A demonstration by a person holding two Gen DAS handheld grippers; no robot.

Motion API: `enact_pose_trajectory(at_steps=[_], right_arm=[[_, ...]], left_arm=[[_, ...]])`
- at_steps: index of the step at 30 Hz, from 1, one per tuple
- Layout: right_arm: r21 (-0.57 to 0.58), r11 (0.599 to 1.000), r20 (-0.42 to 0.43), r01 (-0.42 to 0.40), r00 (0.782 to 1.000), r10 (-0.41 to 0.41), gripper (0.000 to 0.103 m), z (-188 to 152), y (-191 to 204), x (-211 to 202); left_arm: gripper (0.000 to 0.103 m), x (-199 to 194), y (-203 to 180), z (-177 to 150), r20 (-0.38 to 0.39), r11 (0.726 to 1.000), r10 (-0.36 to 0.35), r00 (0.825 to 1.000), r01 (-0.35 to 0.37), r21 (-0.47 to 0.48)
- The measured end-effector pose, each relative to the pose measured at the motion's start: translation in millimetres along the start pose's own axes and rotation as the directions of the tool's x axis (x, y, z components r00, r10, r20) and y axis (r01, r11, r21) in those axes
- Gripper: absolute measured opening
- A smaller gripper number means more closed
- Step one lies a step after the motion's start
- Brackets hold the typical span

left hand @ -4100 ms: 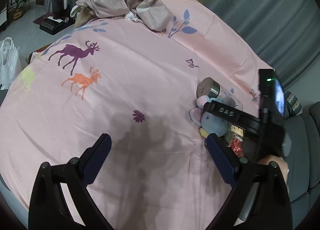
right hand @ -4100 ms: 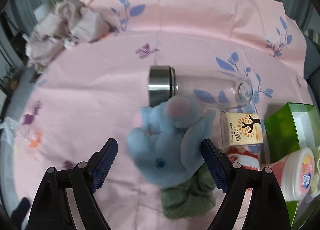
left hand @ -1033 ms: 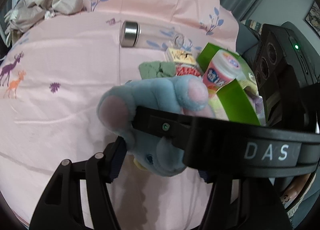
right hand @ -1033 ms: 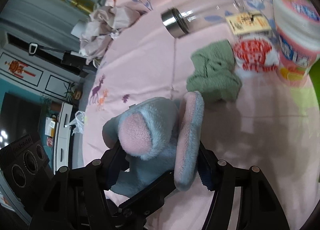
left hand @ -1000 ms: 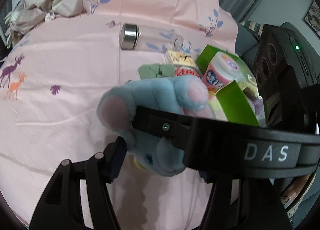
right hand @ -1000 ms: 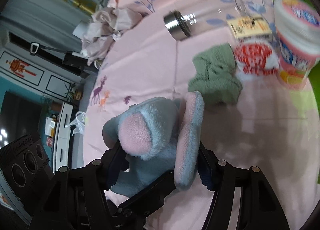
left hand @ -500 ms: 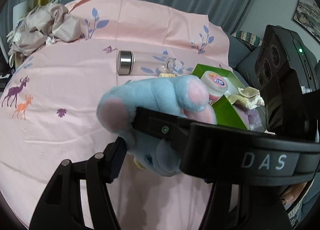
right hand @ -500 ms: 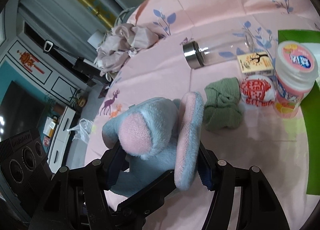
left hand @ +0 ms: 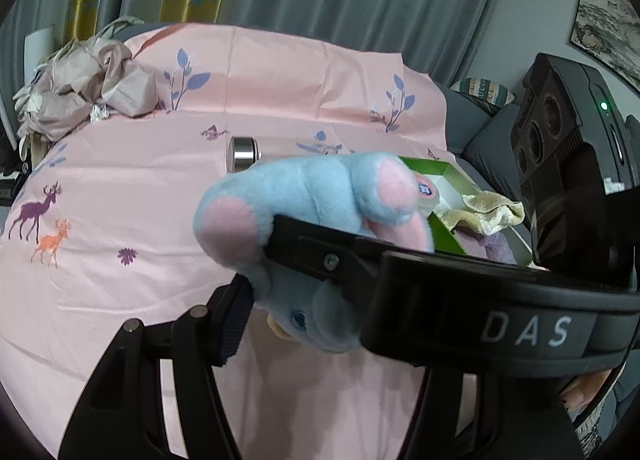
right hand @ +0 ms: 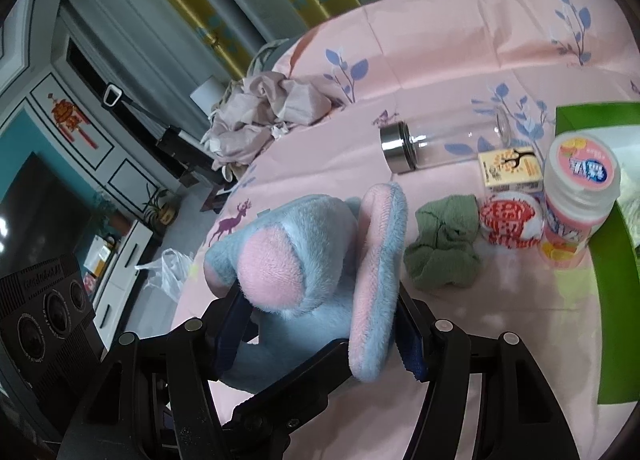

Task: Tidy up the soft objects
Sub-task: 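Carry the elephant plush over the green box with the right gripper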

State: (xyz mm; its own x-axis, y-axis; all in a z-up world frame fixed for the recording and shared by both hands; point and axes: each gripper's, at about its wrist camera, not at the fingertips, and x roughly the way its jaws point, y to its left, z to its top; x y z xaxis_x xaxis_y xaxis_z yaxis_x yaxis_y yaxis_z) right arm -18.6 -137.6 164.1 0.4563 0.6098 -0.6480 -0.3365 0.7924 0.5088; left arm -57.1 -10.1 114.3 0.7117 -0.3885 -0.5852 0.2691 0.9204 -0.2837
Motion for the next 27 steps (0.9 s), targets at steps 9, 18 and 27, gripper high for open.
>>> enact_pose_trajectory(at_steps=[9,18,27], right_arm=[[-0.024,1.000,0.105,0.014,0.994,-0.011,0.066,19,3,-36],[-0.001,0.996,0.240,0.084,0.967,-0.081,0.066,52,-18,-102],[0.079,0.981,0.299,0.176,0.935,-0.192,0.066,80,-70,-154]], left_arm=[[0.059,-12,-26,26,0.078,0.997,-0.038,0.996,0.032,0.067],[0.059,-5,-83,72,0.115,0.977,-0.142,0.983,0.120,0.179],[0.059,34,-143,103,0.067,0.946,-0.252,0.965,0.230,0.229]])
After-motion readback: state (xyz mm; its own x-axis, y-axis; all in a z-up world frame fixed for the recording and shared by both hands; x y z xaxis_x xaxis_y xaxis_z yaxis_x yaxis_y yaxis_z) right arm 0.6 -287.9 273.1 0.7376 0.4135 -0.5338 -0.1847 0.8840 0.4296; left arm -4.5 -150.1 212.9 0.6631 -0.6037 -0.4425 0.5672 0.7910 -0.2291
